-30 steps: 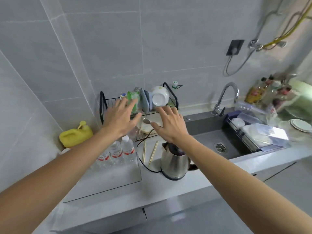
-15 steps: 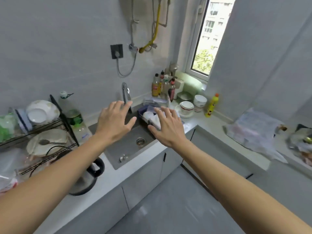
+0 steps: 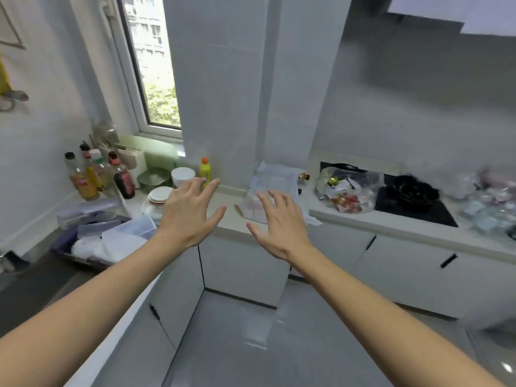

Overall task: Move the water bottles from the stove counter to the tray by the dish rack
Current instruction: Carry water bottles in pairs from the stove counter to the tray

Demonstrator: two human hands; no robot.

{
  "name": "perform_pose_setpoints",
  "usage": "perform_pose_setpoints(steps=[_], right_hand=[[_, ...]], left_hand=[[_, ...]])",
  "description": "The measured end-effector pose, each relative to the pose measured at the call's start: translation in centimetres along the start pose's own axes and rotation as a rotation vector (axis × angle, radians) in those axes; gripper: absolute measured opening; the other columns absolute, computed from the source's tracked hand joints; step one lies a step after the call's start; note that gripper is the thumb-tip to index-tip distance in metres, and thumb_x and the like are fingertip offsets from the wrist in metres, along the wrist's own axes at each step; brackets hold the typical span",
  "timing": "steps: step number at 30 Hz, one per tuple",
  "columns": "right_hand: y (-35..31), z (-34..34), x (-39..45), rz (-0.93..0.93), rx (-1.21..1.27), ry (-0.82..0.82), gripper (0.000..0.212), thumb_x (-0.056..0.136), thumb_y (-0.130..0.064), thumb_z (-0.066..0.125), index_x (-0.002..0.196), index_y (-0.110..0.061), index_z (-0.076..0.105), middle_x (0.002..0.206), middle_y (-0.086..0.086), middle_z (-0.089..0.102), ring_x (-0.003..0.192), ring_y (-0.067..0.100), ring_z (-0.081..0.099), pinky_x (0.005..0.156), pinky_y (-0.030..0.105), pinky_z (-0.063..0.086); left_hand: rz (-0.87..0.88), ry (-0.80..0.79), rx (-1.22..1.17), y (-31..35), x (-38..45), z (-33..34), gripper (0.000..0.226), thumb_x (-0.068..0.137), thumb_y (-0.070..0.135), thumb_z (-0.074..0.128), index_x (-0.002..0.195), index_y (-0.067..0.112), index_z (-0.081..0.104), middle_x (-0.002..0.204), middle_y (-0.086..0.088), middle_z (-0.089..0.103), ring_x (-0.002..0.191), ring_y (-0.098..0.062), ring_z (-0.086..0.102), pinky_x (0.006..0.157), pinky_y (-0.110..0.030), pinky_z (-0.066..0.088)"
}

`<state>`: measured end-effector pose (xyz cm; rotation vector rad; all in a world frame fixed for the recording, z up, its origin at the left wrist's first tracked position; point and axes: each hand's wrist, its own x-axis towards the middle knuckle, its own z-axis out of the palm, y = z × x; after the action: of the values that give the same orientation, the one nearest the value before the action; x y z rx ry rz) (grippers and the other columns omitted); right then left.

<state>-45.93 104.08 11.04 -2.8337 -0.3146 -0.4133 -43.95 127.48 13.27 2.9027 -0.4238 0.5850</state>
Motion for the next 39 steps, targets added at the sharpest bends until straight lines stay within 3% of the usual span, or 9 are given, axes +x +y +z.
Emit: perform_pose_setpoints(steps=[10, 13, 23, 32, 39], right_hand=[[14.5, -3.0, 0.0, 0.417, -0.108, 0.133, 0.076, 0.09, -0.067, 0.044, 0.154, -0.027, 0.037, 0.155, 0.002, 0.038, 0.144, 0.028, 0.03, 0.119, 0.048, 0.031], [17.7, -4.0, -1.5, 0.5, -0.136, 0.154, 0.079, 0.089, -0.068, 0.04, 0.156, -0.027, 0.034, 0.157, 0.003, 0.036, 0.145, 0.027, 0.029, 0.119, 0.048, 0.031], [33.4, -8.3, -8.5, 0.769, -0.177, 0.218, 0.078, 0.095, -0.062, 0.048, 0.16, -0.024, 0.029, 0.163, 0.004, 0.032, 0.148, 0.026, 0.025, 0.12, 0.046, 0.029], [52.9, -13.9, -15.6, 0.91, -0.218, 0.204, 0.082, 0.089, -0.067, 0.039, 0.158, -0.024, 0.031, 0.159, 0.005, 0.038, 0.145, 0.027, 0.033, 0.117, 0.049, 0.035], [65.3, -17.1, -19.6, 0.97, -0.232, 0.22, 0.079, 0.092, -0.064, 0.046, 0.158, -0.023, 0.035, 0.158, 0.007, 0.042, 0.143, 0.029, 0.037, 0.114, 0.049, 0.038]], left_hand=[[0.338, -0.045, -0.218, 11.1, 14.4, 8.1, 0.059, 0.095, 0.058, 0.04, 0.146, 0.029, 0.045, 0.135, 0.0, 0.055, 0.125, -0.023, 0.05, 0.087, -0.04, 0.049], [0.45, -0.067, -0.253, 15.3, 16.9, 9.8, 0.061, 0.094, 0.058, 0.039, 0.148, 0.028, 0.043, 0.134, 0.0, 0.054, 0.126, -0.023, 0.047, 0.092, -0.042, 0.047], [0.73, -0.081, -0.288, 35.3, 23.1, 15.8, 0.061, 0.097, 0.059, 0.039, 0.147, 0.025, 0.045, 0.134, -0.002, 0.054, 0.125, -0.024, 0.048, 0.09, -0.042, 0.047], [0.817, -0.141, -0.326, 58.0, 27.0, 21.4, 0.069, 0.096, 0.061, 0.032, 0.153, 0.024, 0.04, 0.144, -0.005, 0.051, 0.134, -0.025, 0.044, 0.098, -0.044, 0.046], [0.821, -0.222, -0.338, 71.0, 29.0, 25.5, 0.07, 0.096, 0.062, 0.03, 0.154, 0.025, 0.039, 0.146, -0.002, 0.049, 0.137, -0.023, 0.042, 0.101, -0.043, 0.046]])
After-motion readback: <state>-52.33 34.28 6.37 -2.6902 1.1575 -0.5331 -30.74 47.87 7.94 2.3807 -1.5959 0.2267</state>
